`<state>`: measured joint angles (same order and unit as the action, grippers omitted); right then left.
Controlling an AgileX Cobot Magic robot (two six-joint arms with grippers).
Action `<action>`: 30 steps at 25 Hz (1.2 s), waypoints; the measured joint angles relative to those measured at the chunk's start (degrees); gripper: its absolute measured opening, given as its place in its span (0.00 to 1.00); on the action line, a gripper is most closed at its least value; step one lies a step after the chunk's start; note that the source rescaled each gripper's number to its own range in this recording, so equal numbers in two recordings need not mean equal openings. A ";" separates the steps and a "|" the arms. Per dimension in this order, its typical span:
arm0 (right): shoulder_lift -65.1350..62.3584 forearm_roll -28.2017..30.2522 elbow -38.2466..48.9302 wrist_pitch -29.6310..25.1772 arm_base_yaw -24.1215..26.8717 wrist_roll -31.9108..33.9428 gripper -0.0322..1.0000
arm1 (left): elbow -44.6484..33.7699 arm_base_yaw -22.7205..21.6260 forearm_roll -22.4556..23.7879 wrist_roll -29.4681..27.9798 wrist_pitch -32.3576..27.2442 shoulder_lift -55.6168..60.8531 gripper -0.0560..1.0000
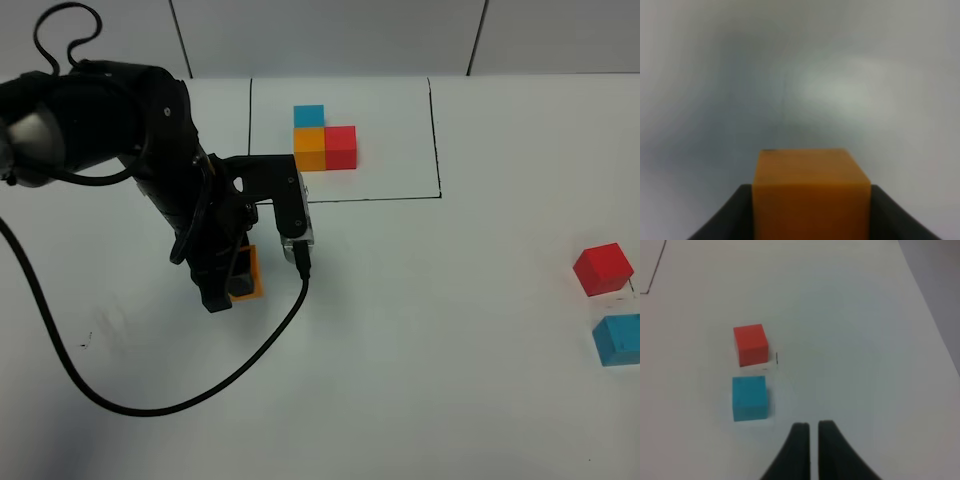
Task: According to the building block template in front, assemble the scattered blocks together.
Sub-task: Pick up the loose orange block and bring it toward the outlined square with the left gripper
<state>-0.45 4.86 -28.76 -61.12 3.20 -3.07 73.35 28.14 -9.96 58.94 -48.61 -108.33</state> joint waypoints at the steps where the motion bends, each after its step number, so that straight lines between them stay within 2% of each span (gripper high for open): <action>1: 0.00 0.00 0.00 0.00 0.00 0.00 0.04 | 0.00 0.00 0.05 0.17 0.41 -0.87 0.65; 6: 0.00 0.00 0.00 0.00 0.00 0.00 0.04 | 0.00 0.00 -0.96 3.21 3.78 -4.37 0.65; 14: 0.00 0.00 0.00 0.00 0.00 -0.05 0.04 | 1.04 0.65 -1.64 4.35 6.90 -4.99 0.65; 30: 0.00 0.00 0.00 0.00 0.00 0.01 0.04 | 1.16 1.68 -2.62 4.93 8.49 -8.08 0.65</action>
<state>-0.45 4.86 -28.76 -61.12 3.20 -3.05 74.51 29.82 -12.58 63.87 -40.12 -116.41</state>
